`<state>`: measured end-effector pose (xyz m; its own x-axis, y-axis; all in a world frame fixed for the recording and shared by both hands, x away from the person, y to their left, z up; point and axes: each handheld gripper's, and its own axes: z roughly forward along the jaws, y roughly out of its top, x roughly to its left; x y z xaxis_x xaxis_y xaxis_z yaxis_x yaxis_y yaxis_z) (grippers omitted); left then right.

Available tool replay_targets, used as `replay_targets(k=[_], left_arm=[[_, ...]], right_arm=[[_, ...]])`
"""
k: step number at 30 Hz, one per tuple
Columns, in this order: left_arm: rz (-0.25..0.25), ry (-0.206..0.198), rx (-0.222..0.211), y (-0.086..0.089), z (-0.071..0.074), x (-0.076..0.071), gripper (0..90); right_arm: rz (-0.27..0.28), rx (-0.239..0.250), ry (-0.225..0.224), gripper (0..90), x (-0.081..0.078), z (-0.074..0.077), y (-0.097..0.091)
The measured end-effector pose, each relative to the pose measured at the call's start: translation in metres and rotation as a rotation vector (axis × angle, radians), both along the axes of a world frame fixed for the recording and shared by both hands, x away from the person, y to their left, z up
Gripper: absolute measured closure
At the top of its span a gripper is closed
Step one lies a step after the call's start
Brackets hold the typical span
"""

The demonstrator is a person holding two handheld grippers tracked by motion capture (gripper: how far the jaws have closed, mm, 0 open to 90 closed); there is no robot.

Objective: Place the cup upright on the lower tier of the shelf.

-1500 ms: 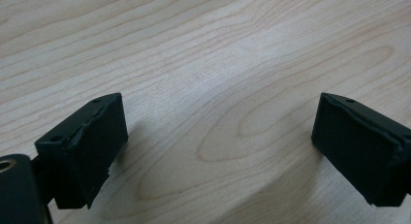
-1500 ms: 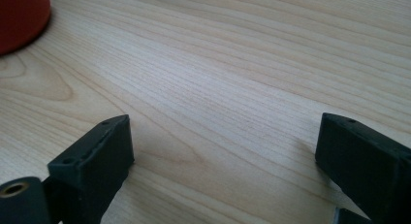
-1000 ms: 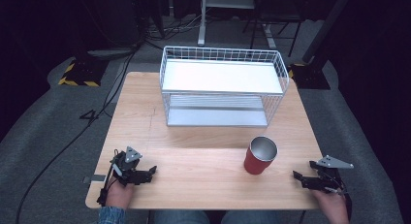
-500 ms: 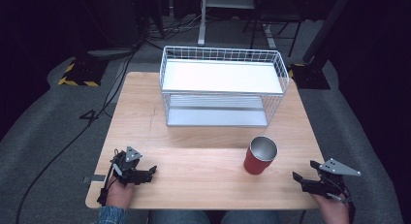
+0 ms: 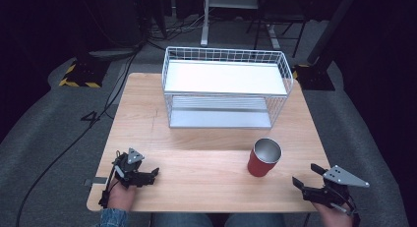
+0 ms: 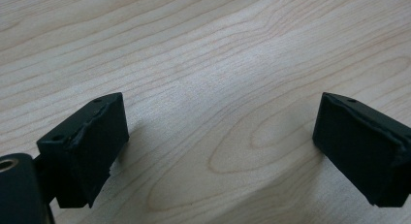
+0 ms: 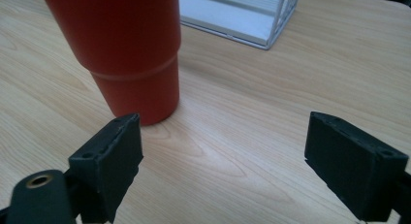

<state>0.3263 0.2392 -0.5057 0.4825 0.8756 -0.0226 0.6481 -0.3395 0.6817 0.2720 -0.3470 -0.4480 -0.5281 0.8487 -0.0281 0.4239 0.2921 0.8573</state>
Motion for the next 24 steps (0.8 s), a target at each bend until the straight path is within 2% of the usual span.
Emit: replay_targets(k=[6, 11, 18, 24], left_arm=[[0.001, -0.001, 0.0, 0.0, 0.0, 0.0, 6.2], [-0.001, 0.002, -0.001, 0.0, 0.0, 0.0, 6.1], [-0.001, 0.002, -0.001, 0.0, 0.0, 0.0, 6.1], [0.001, 0.0, 0.0, 0.0, 0.0, 0.0, 6.1]], right_arm=[[0.022, 0.013, -0.028, 14.1, -0.005, 0.008, 0.006], [0.039, 0.03, -0.031, 14.1, -0.006, 0.011, 0.011], [0.053, 0.061, -0.035, 13.2, -0.004, 0.014, 0.019], [0.088, 0.059, -0.05, 11.7, 0.0, 0.02, 0.031]])
